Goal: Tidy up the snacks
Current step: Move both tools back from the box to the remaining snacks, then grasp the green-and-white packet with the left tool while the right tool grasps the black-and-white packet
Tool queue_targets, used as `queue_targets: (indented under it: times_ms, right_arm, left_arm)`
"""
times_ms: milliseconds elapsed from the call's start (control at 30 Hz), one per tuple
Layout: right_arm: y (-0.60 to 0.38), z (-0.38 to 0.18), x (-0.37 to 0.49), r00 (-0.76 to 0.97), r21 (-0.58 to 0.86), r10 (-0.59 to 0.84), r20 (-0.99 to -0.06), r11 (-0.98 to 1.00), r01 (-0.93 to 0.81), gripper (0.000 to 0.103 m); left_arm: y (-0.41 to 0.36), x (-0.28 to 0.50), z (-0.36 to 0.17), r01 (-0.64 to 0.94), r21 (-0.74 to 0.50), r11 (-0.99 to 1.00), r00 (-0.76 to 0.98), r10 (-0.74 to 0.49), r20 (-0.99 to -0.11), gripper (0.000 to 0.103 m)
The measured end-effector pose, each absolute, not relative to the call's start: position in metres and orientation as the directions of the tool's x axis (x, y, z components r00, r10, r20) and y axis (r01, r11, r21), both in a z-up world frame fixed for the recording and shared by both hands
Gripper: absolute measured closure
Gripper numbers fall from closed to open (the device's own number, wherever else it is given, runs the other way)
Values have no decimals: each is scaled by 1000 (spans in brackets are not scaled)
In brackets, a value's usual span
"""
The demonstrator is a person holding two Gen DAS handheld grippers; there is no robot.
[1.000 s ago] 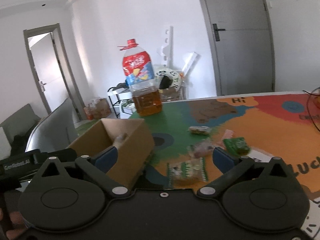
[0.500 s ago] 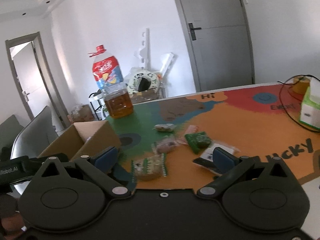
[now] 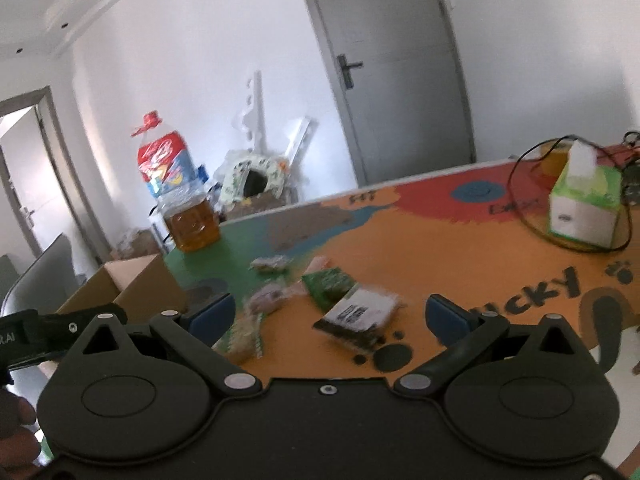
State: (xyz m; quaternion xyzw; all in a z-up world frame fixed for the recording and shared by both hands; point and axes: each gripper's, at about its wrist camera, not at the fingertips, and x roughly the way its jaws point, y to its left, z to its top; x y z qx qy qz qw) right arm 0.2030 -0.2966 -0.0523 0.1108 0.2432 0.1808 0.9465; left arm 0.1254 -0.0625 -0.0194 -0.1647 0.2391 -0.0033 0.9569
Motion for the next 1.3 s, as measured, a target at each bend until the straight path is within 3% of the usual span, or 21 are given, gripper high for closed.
queue_targets:
  times_ms: [400, 533, 833, 1300]
  right_arm:
    - [-322, -76, 221, 813, 319, 370, -449, 917, -241, 1]
    - [-322, -83, 229, 806, 305, 362, -469, 922, -237, 4]
    - [-314, -96, 254, 768, 328, 396, -503, 910, -255, 7]
    - [-285, -109, 293, 715, 355, 429, -552, 897, -264, 7]
  left_arm:
    - [-85, 151, -42, -44, -317, 948, 878, -115, -466, 19]
    - [-88, 165, -54, -53, -321, 946, 864, -118, -490, 28]
    - [-91, 197, -78, -129, -302, 945, 832, -62, -551, 37]
    - [-86, 225, -91, -216, -246, 945, 807, 31, -590, 37]
